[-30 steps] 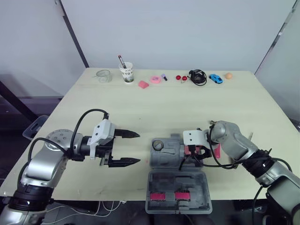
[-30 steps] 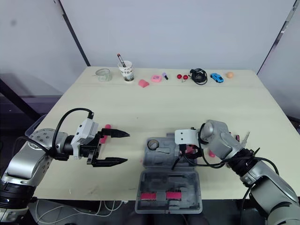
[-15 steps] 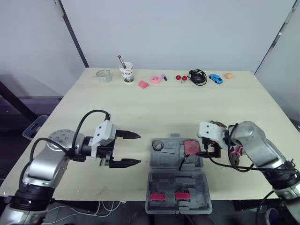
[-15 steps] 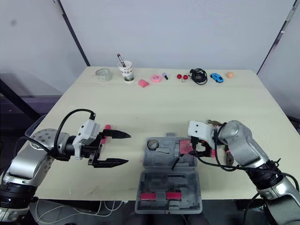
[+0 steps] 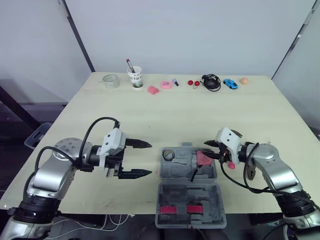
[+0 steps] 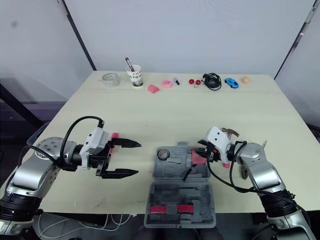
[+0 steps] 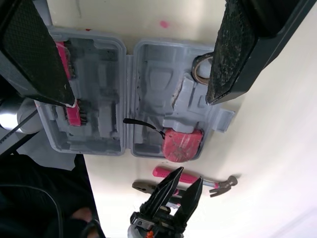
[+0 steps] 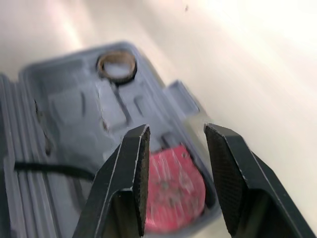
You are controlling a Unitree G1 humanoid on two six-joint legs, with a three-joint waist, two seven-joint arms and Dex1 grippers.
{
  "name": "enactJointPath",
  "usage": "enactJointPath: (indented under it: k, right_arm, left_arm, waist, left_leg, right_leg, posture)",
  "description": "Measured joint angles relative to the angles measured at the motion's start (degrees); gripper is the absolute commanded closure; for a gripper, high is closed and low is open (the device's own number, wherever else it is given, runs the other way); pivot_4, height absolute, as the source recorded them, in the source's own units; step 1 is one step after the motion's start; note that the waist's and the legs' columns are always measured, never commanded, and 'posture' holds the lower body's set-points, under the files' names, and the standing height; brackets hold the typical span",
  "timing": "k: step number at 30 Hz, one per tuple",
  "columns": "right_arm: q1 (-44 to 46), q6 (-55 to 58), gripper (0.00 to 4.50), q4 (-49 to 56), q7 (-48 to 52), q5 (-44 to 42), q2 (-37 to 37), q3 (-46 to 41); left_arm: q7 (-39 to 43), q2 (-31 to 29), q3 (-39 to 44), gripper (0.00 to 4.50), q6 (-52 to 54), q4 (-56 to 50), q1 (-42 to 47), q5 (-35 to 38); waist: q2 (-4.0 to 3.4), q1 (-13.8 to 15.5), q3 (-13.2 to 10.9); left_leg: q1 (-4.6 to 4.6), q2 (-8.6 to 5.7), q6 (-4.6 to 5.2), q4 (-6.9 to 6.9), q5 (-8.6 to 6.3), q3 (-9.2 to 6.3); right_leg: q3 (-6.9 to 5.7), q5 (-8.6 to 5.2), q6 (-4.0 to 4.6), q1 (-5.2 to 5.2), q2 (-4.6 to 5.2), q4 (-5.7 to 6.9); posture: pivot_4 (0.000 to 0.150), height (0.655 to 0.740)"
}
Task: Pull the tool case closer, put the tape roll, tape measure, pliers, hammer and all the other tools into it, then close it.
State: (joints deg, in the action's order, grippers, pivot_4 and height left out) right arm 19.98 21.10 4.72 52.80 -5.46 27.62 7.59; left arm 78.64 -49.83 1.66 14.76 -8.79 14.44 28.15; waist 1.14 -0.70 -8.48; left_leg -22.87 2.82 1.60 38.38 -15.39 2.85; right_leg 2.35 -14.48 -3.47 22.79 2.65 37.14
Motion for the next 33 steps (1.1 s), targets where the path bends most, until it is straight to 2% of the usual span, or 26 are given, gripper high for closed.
enactJointPath:
  k: [12,19,29,33]
  right_arm:
    - [-2.24,-15.62,2.63,-13.84,-1.73,-3.25,-4.61,-1.83]
    - [-1.87,-24.85,2.63,-26.16,-1.23,-2.72,-6.76,-1.77]
    - [-0.41,-29.27,2.63,-32.63,-1.92,-1.04,-6.94,-0.38]
    - [0.21,-27.49,2.63,-32.91,-2.03,-0.68,-6.90,0.44]
  left_arm:
    - [-1.03,0.07,0.00,0.00,-0.02,0.14,-1.07,0.00]
    - [-1.58,0.14,-0.02,0.00,-0.03,0.12,-1.12,-0.01]
    - [-1.99,0.13,-0.01,0.00,-0.03,-0.02,-1.36,-0.01]
    - [-2.52,0.15,-0.01,0.00,-0.10,-0.10,-1.68,-0.01]
  waist:
    - [-0.01,-0.05,0.00]
    - [0.00,-0.09,0.00]
    - [0.09,-0.15,0.11]
    - [0.39,-0.21,0.34]
  left_leg:
    - [0.01,0.00,0.00,0.00,0.00,0.00]
    - [0.06,0.00,0.00,0.00,0.00,0.00]
    - [0.18,0.01,0.00,0.00,0.00,0.00]
    - [0.29,0.03,0.00,0.00,0.00,0.01]
  right_leg:
    - [0.01,0.00,0.00,-0.01,0.00,0.00]
    - [0.02,0.00,0.00,-0.04,0.00,0.01]
    - [0.03,0.00,0.01,-0.12,0.00,0.04]
    - [0.05,-0.05,0.09,-0.14,0.00,0.15]
  posture:
    - [0.150,0.7400]
    - [0.150,0.7400]
    - [0.150,0.7400]
    - [0.150,0.7400]
